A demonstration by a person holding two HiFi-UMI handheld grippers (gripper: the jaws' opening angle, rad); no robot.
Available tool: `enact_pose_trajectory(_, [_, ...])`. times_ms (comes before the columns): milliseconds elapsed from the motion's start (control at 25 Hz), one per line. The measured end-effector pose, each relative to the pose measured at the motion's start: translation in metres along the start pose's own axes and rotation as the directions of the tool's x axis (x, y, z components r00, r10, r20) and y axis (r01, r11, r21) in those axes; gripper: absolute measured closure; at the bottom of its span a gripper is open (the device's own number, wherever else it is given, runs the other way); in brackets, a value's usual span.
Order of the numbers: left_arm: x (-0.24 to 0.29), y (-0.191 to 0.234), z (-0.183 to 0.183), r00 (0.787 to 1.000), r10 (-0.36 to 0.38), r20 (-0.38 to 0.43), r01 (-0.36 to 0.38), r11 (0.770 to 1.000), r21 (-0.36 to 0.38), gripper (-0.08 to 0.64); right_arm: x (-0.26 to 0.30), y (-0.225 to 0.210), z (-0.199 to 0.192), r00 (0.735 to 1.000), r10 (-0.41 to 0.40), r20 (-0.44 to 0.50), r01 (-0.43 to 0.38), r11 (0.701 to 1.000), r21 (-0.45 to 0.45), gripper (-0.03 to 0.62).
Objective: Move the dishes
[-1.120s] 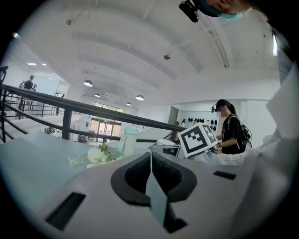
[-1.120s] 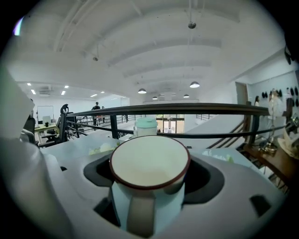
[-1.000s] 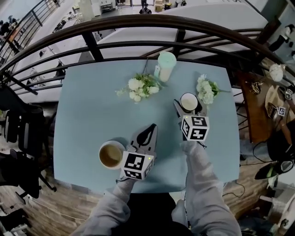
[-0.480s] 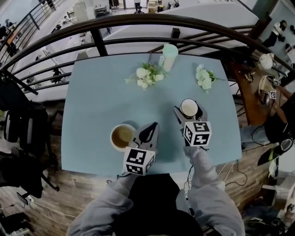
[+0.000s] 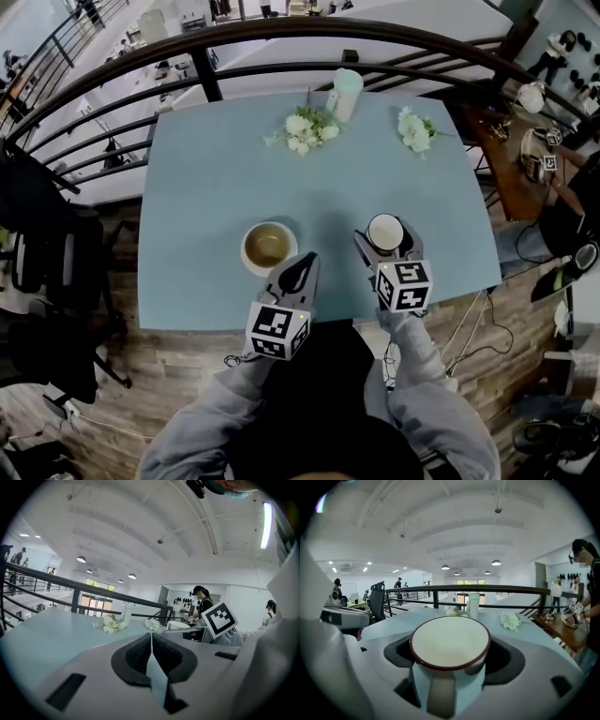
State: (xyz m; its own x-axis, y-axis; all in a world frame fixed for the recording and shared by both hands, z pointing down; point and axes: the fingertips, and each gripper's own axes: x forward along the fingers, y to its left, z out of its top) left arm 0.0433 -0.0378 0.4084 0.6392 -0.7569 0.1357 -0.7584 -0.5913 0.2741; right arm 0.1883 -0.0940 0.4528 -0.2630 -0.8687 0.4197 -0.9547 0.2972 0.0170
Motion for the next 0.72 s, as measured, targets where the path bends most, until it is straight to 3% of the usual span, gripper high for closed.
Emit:
enact_pose_trajectory(320, [-0.054,0.043,-0.023,0.989,0.145,0.0,-0.145,0.989,-0.009,0.538,0.0,0.045,-0.043,0.999,0.039,-0.017,-0.038,0.999,0.024,0.172])
enact_pose_trajectory(720, [-0.093,0.104,-0.031,0.924,0.382,-0.003,-0.382,0.923,-0.045,0.538,0.05,0.089,-0.063,0.992,0.122,-0.024,-0.121,0.992,0.027,0.172])
